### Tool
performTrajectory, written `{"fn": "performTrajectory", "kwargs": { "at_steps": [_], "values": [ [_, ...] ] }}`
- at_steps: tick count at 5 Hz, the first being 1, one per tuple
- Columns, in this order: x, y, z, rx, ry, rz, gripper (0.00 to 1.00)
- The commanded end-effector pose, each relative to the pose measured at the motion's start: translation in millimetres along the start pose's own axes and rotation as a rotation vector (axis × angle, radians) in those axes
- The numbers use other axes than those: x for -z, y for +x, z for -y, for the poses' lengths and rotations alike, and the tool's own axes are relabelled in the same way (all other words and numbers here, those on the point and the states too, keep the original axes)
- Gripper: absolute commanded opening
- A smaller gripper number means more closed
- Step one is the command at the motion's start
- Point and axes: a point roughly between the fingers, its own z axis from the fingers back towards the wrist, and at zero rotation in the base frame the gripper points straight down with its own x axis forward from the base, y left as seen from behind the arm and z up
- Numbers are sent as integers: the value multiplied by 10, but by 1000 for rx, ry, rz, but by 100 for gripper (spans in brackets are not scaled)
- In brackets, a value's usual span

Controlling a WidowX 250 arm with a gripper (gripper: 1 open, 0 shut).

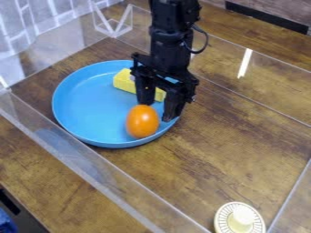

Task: Remove the orange ball from inside the blue tray and put it on the table

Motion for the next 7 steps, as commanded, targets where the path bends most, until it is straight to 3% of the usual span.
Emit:
{"fn": "performTrajectory", "kwargs": {
  "at_steps": [1,2,5,7],
  "values": [
    [-164,85,-96,-22,0,51,0],
    [-181,119,-150,-28,6,55,100],
    [-277,-48,-501,-72,19,54,100],
    [-314,-174,-753,-62,42,58,100]
  ]
}}
